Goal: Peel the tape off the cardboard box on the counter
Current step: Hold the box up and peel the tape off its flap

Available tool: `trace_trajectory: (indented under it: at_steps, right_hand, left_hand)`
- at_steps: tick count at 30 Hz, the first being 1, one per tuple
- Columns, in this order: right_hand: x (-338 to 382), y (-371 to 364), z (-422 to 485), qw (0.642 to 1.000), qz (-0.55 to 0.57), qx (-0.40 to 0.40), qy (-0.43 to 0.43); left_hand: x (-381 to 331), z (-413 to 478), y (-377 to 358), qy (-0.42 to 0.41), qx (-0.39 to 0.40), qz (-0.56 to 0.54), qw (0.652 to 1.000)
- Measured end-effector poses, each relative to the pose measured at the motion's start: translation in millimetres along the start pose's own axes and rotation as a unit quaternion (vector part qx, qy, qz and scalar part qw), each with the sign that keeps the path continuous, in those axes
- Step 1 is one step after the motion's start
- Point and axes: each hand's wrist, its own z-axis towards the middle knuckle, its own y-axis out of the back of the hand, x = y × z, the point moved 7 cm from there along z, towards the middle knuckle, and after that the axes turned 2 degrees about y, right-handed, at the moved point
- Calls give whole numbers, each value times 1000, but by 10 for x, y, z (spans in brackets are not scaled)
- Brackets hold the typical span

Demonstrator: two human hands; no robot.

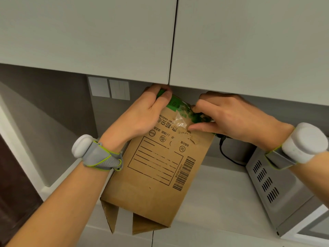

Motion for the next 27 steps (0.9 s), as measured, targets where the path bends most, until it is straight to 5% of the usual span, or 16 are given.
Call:
trace_trajectory:
  at_steps: [23, 27]
  right_hand:
    - [155, -52, -57, 990, -120, -73, -3]
    - [85, -28, -78, 999, -35, -30, -23]
  left_hand:
    - [-19, -9, 22, 2, -12, 23, 1000]
    - [-10, -16, 17, 8, -9, 20, 1000]
